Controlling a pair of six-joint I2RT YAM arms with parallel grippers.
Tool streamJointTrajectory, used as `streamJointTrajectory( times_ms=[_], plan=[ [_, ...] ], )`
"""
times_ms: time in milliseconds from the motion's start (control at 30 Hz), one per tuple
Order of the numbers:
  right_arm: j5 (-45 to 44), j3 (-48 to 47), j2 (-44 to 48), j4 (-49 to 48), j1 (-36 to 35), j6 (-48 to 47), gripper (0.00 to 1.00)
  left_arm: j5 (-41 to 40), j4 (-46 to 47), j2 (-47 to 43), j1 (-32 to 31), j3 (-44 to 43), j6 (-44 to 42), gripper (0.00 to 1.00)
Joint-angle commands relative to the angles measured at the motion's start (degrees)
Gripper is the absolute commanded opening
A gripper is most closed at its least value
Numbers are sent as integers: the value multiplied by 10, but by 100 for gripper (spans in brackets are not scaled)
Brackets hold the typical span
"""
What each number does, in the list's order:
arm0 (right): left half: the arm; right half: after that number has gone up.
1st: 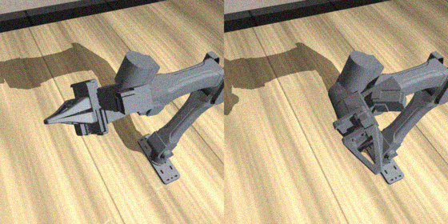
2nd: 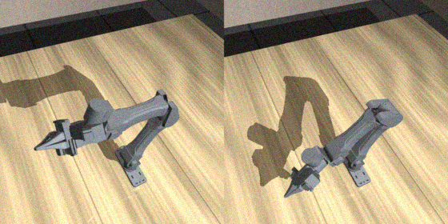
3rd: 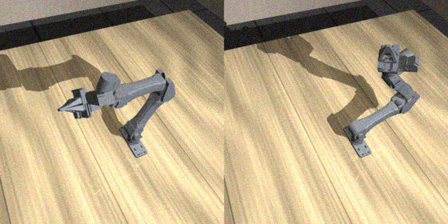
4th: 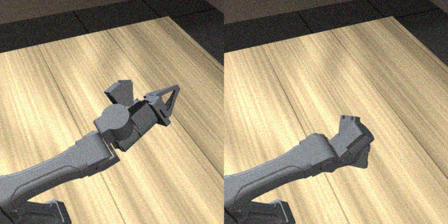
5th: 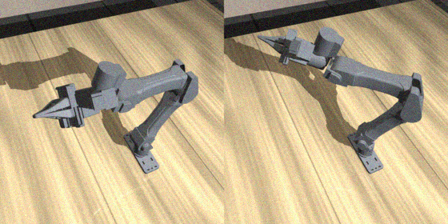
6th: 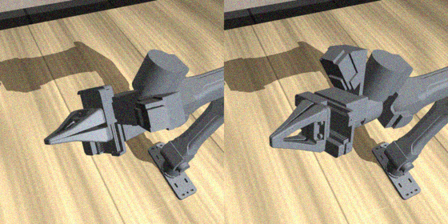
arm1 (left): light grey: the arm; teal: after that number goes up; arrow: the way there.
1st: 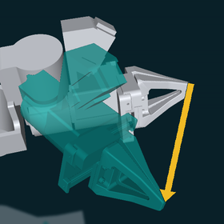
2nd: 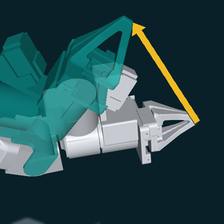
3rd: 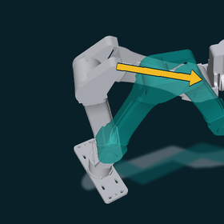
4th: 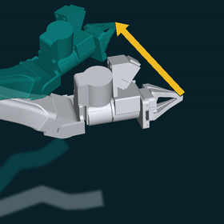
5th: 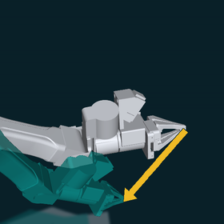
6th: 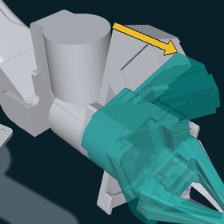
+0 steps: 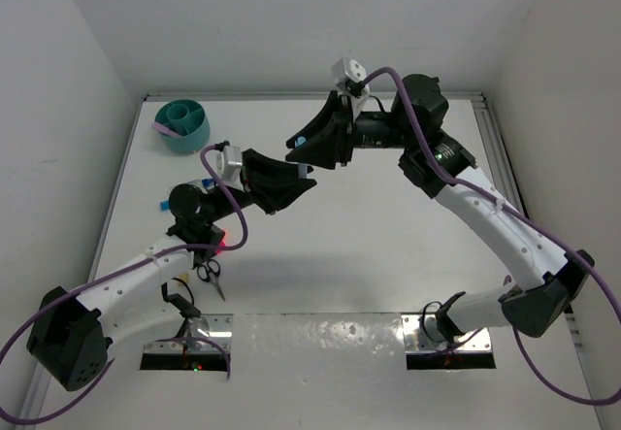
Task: Sort the stationery into containers
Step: Close the pen cap on the pen.
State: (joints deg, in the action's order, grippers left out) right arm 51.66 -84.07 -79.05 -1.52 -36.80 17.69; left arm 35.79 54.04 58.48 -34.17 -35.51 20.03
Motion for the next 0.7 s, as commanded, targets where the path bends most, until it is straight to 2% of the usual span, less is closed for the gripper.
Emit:
streamJointTrajectory(
  times_ms=[0,33,333,567,667],
  plan=[
    [4,7,15,-25,1,3,4,6,40,-15,-6,0,-4,0],
    [4,11,17,-26,2,2,0,8,46,-15,-5,0,-3,0],
    [4,123,34,-61,-1,0,0,58,131,-11,-6,-20,8,0],
    [-34,284,37,-188,-21,74,0,43,164,-4,-3,-32,37,0],
    [-48,317,32,-219,-29,81,0,31,183,-3,-3,-41,52,0]
  ],
)
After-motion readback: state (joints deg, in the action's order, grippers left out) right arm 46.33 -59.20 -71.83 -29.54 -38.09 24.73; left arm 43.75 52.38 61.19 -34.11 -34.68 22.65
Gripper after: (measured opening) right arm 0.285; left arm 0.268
